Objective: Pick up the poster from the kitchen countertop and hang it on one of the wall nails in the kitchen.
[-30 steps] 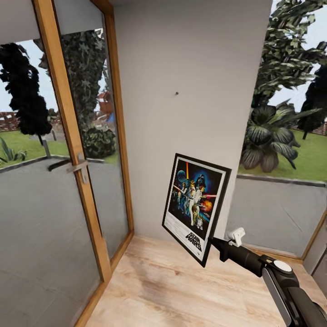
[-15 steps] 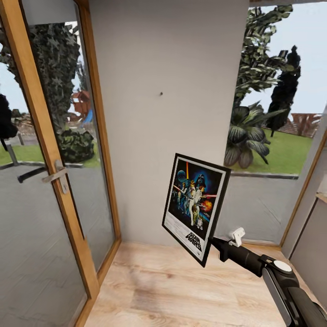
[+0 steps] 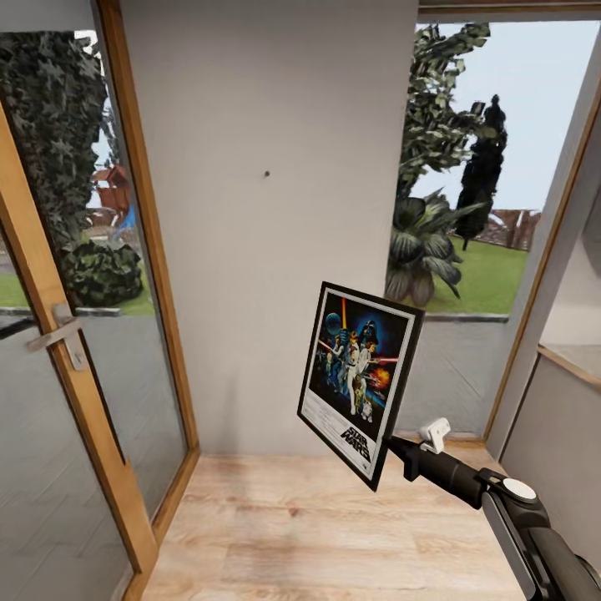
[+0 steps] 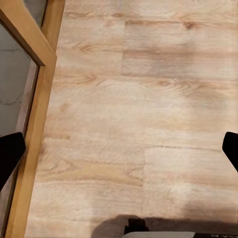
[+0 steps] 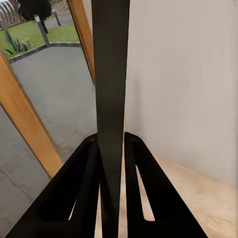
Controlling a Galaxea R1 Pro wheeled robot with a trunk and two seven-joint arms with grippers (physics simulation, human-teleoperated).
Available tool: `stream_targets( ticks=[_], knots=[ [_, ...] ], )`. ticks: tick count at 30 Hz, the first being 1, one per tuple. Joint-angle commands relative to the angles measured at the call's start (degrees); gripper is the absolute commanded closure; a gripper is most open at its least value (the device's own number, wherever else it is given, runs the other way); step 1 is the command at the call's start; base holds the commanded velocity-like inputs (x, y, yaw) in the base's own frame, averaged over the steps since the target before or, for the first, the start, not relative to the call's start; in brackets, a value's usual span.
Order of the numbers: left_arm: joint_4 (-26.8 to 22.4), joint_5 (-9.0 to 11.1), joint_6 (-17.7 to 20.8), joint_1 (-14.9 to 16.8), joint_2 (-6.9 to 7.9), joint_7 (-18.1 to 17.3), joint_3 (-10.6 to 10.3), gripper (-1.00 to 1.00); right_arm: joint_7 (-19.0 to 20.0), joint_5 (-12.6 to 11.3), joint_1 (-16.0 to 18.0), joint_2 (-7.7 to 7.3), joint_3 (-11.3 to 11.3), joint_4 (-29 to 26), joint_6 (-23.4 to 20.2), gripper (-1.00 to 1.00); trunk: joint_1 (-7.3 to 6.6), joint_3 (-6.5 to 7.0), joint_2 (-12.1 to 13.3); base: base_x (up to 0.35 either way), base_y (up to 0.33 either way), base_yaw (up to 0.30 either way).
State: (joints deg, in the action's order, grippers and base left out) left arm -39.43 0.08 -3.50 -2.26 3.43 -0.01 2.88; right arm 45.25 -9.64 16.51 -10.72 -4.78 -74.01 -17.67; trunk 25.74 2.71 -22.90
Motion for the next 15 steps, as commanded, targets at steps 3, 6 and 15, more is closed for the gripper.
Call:
stream_targets(
  ticks=[3,6,15],
  knots=[
    [0.0,0.0,-0.1,0.0,0.00,0.0,0.6,-1.00,0.3,-0.6,0.0,0.00,0.0,0.0,-0.6,1.00,0.05,0.00,0.0,0.290,0.062,-0.010],
    [0.0,0.0,-0.1,0.0,0.00,0.0,1.0,-1.00,0.3,-0.6,0.0,0.00,0.0,0.0,-0.6,1.00,0.05,0.00,0.0,0.318,0.090,-0.004],
    [0.0,0.0,-0.1,0.0,0.00,0.0,1.2,-1.00,0.3,-0.7,0.0,0.00,0.0,0.0,-0.6,1.00,0.05,0.00,0.0,0.332,0.115,0.000]
  ],
)
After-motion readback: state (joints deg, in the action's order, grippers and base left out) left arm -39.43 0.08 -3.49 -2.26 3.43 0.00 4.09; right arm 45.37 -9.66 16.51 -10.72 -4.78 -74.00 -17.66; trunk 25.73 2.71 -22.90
